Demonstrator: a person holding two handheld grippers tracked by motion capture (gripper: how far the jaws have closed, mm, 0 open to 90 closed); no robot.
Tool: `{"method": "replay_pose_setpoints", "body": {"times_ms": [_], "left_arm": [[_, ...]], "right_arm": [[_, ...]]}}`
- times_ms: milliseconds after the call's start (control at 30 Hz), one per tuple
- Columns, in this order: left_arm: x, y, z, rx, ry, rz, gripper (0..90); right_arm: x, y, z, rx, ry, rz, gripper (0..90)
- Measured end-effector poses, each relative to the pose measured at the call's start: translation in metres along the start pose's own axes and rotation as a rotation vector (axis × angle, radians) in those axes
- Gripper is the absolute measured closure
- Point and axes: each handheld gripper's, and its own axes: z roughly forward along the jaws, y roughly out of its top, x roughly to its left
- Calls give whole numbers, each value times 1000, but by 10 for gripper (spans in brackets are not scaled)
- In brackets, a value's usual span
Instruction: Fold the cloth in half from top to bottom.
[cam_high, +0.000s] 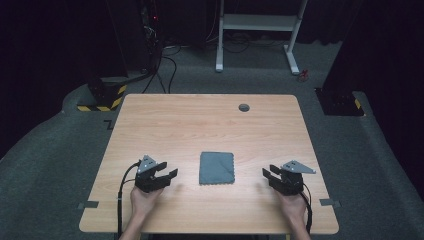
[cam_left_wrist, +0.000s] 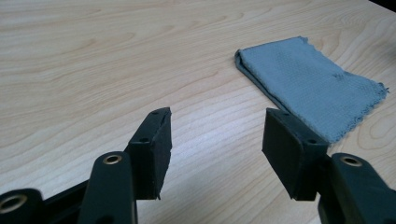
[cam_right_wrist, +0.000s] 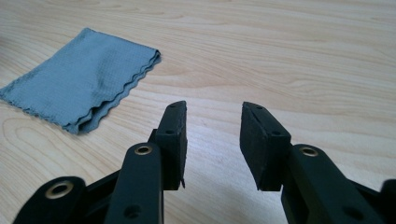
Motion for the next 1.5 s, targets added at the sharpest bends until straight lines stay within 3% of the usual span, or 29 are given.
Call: {"method": "replay_pose_setpoints", "body": {"times_ms": [367, 767, 1100, 1267, 1400, 1500], "left_arm": [[9, -11, -7, 50, 61, -1, 414], [13, -17, -5, 87, 130, 29, 405], [14, -20, -2, 110, 156, 27, 396], [15, -20, 0, 131, 166, 21, 373], [12, -20, 1, 139, 190, 42, 344], [11, -20, 1, 139, 191, 35, 331]], "right_arm": [[-8, -13, -6, 32, -41, 18, 609], [-14, -24, -7, 85, -104, -30, 583], [-15, -27, -4, 118, -125, -46, 563], [-13, -28, -3, 138, -138, -64, 524], [-16, -27, -3, 144, -133, -32, 454], [-15, -27, -3, 145, -138, -29, 439]]}}
